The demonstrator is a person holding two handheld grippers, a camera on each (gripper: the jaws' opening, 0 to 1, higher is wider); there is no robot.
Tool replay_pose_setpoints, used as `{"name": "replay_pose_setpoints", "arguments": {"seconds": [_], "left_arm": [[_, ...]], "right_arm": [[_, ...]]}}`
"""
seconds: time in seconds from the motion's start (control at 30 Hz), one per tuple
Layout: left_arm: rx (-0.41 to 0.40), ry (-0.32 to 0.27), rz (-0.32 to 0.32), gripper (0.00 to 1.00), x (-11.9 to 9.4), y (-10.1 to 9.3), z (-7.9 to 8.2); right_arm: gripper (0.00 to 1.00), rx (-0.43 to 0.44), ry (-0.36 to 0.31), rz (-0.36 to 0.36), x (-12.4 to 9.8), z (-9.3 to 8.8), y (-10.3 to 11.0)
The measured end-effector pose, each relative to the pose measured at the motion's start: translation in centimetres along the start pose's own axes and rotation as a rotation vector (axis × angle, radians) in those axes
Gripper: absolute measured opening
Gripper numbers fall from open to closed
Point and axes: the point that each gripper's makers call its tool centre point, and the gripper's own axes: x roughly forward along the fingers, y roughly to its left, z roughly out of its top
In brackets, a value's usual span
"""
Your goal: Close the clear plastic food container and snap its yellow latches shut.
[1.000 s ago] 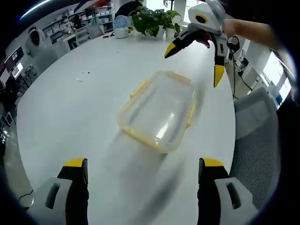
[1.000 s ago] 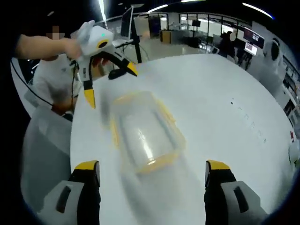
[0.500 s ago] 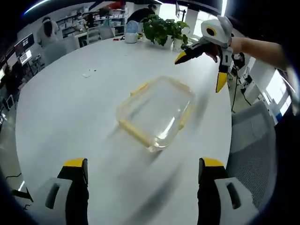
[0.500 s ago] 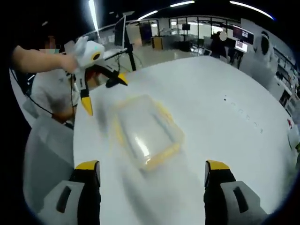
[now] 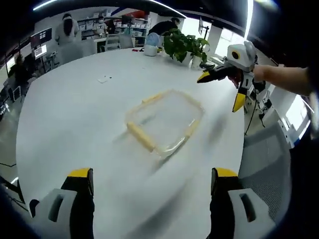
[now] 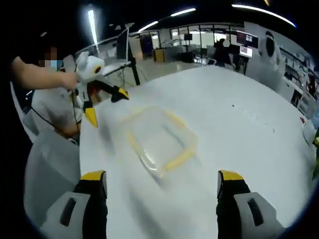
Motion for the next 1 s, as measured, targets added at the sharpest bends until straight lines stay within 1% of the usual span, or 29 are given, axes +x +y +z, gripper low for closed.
{"name": "replay_pose_setpoints", "arguments": {"seconds": [0.03,0.17,0.3,0.33,0.57,0.67,0.8,0.9,1.0], "left_arm": [[0.0,-0.009,0.003,0.99,0.0,-0.1,0.0],[-0.016,-0.04,0.0,0.99,-0.2,-0.5,0.0],[-0.03,-0.059,0.018,0.98,-0.4,-0.7,-0.3],[-0.035,-0.067,0.022,0.98,-0.5,-0.8,-0.4],[-0.059,-0.077,0.031,0.98,-0.6,-1.4,-1.8],[-0.063,-0.102,0.047,0.98,-0.9,-1.2,-1.8],[-0.091,-0.137,0.062,0.99,-1.3,-1.0,-1.9],[-0.103,-0.146,0.063,0.98,-1.5,-1.0,-2.2],[-0.096,-0.154,0.066,0.98,-1.7,-1.0,-2.4]], "right_arm": [[0.92,0.008,-0.013,-0.001,-0.1,0.1,0.1],[0.92,0.02,-0.032,-0.012,-0.4,-0.2,0.2],[0.93,0.033,-0.058,-0.024,-0.7,-0.2,0.6],[0.92,0.034,-0.065,-0.028,-0.8,-0.2,0.6],[0.93,0.058,-0.101,-0.048,-1.0,-0.5,1.0],[0.93,0.074,-0.123,-0.06,-1.1,-0.4,1.1],[0.93,0.098,-0.16,-0.082,-1.3,-0.2,1.3],[0.93,0.107,-0.165,-0.085,-1.3,-0.4,1.7],[0.93,0.126,-0.183,-0.092,-1.5,-0.5,1.9]]}}
